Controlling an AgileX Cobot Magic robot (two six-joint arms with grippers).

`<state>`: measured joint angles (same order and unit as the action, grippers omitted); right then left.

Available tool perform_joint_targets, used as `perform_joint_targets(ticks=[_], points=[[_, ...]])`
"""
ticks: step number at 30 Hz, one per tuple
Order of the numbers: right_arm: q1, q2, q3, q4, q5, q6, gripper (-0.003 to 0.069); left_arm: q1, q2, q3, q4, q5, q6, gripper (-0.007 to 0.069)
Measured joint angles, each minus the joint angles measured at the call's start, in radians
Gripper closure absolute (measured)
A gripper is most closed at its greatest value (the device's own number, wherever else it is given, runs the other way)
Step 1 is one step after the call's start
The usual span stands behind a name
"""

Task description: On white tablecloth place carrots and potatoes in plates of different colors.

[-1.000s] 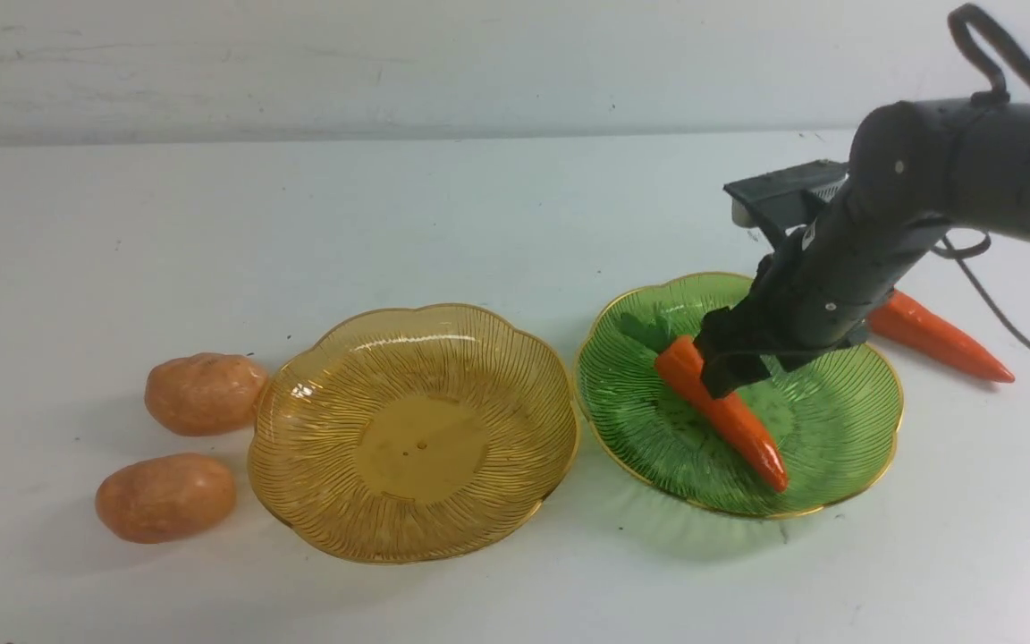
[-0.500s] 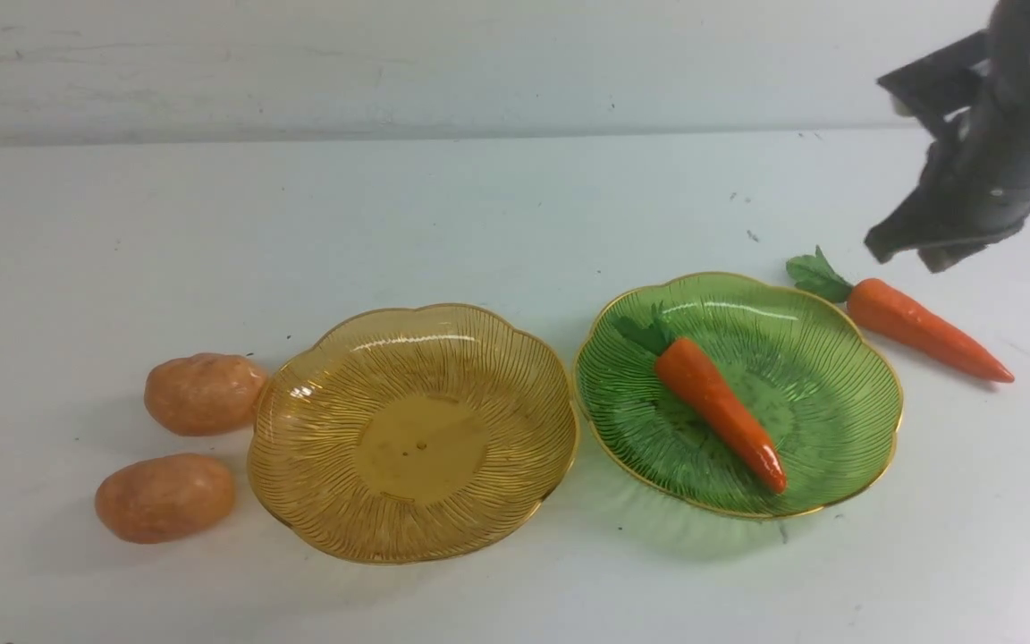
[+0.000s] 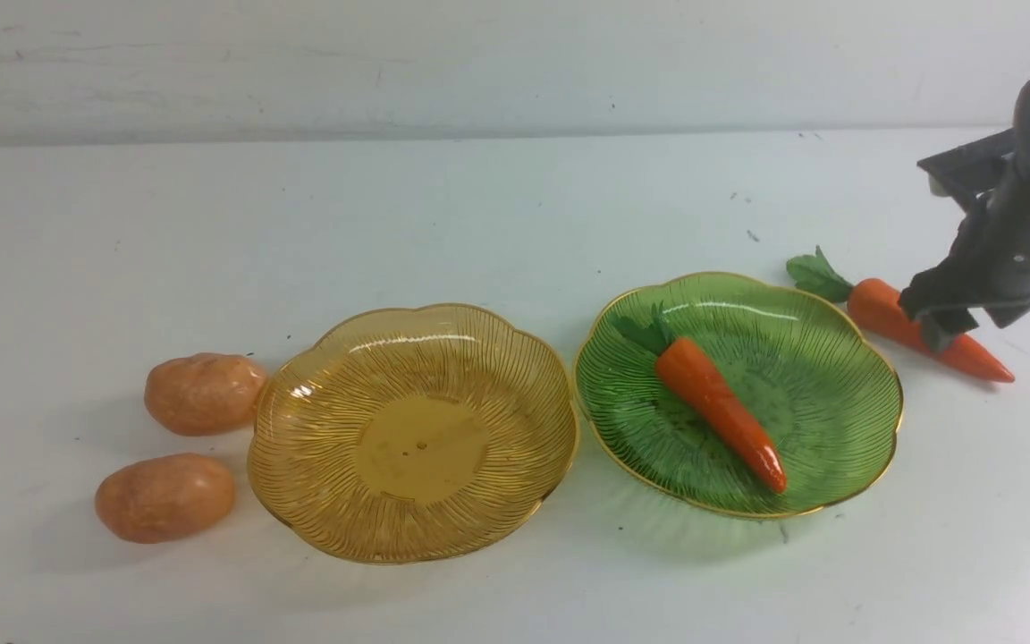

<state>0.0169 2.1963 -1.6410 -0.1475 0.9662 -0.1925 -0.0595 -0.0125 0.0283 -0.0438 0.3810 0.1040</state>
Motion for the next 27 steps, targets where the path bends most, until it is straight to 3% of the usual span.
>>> perform_joint_targets(ticks=[3,8,9,17,20,23,26,27], points=[[0.000,0.001,-0.001,0.010,0.003,0.000,0.0160,0.000,0.000,0.000,0.000,0.000,0.000,0.0627],[0.000,0.003,-0.002,0.030,0.044,0.000,0.0431,0.000,0.000,0.000,0.000,0.000,0.000,0.0627],[0.000,0.003,-0.002,0.030,0.050,0.000,0.0451,0.000,0.000,0.000,0.000,0.000,0.000,0.0627],[0.000,-0.002,-0.119,0.032,0.232,0.006,0.0447,0.000,0.000,0.000,0.000,0.000,0.000,0.0627],[0.000,-0.039,-0.259,0.073,0.255,0.059,0.0447,0.000,0.000,0.000,0.000,0.000,0.000,0.0627],[0.000,-0.110,-0.300,0.212,0.260,0.108,0.0447,0.000,0.000,0.000,0.000,0.000,0.000,0.0627],[0.019,-0.175,-0.243,0.500,0.266,0.096,0.0447,0.000,0.000,0.000,0.000,0.000,0.000,0.0627],[0.032,-0.176,-0.220,0.536,0.267,0.077,0.0447,0.000,0.000,0.000,0.000,0.000,0.000,0.0627]])
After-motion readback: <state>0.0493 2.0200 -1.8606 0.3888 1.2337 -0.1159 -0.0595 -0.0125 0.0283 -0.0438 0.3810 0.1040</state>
